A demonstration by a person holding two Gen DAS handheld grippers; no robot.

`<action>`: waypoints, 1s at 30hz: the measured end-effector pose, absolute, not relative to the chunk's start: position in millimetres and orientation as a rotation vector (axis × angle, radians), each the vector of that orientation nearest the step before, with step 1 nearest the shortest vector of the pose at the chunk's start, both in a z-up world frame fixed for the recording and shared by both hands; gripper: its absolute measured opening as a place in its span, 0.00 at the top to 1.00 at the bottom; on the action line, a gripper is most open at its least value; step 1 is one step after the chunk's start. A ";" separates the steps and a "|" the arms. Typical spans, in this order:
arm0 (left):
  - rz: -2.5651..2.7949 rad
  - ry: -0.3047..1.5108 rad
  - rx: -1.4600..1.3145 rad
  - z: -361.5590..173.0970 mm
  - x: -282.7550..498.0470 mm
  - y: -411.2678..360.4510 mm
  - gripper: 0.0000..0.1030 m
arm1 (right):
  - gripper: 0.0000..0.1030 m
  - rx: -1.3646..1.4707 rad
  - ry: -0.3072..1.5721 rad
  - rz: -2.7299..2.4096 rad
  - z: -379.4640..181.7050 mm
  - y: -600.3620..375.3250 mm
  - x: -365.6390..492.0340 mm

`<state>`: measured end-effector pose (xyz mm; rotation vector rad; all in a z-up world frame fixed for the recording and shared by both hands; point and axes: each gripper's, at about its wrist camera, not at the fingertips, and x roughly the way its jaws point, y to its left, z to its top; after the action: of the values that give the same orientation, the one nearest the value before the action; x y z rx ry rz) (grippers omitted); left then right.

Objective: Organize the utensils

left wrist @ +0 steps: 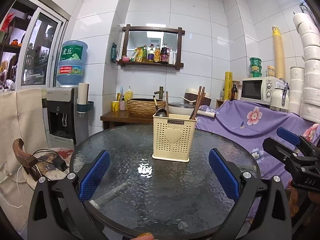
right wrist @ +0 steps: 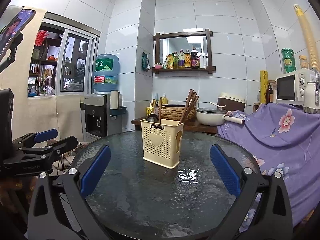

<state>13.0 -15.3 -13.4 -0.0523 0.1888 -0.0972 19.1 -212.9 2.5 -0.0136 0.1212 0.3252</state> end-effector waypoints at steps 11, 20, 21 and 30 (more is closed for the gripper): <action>-0.099 0.205 -0.057 -14.7 14.6 -14.2 0.06 | 0.05 -0.009 0.133 0.323 1.3 -213.2 22.3; -0.106 0.208 -0.056 -13.8 15.0 -14.6 0.06 | 0.05 -0.004 0.141 0.321 2.3 -214.7 23.0; -0.107 0.210 -0.056 -13.6 15.3 -14.4 0.06 | 0.05 -0.005 0.141 0.320 2.7 -215.0 23.3; -0.116 0.216 -0.067 -11.7 16.6 -14.5 0.06 | 0.05 -0.007 0.143 0.319 2.7 -214.9 23.0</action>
<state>16.6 -14.5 -11.7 -0.0666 0.2164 -0.1155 23.0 -214.9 2.7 -0.0072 0.1430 0.3193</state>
